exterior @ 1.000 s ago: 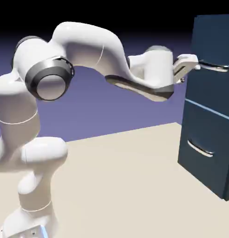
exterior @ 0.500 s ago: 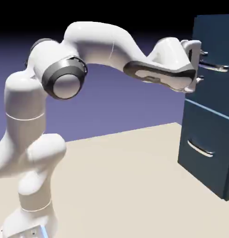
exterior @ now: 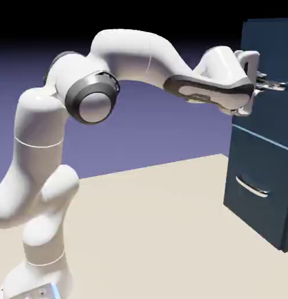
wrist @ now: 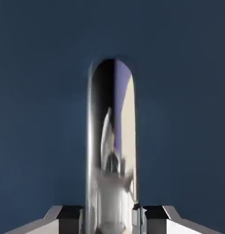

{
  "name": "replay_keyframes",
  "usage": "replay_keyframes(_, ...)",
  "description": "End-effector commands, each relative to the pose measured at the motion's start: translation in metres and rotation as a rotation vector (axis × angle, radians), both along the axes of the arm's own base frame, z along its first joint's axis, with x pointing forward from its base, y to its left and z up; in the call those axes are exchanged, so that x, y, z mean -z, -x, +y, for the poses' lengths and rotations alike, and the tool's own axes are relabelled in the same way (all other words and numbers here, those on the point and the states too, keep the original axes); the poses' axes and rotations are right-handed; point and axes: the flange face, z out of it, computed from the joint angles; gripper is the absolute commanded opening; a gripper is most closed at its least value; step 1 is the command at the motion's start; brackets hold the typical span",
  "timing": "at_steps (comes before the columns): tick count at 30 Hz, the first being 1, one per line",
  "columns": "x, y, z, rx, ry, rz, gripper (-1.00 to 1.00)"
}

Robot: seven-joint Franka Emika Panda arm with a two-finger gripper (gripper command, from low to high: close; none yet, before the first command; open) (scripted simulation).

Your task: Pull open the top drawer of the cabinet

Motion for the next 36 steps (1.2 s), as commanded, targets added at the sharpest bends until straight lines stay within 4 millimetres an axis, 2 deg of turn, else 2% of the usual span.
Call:
replay_keyframes(1, 0.000, 0.004, 0.000, 0.000, 0.000, 0.001, -1.00)
replay_keyframes(23, 0.000, 0.054, 0.000, 0.000, 0.000, 0.001, -1.00)
replay_keyframes(29, 0.000, 0.097, 0.000, 0.000, 0.000, 0.001, -1.00)
replay_keyframes(36, 0.000, 0.177, 0.000, 0.000, 0.000, 0.001, -1.00)
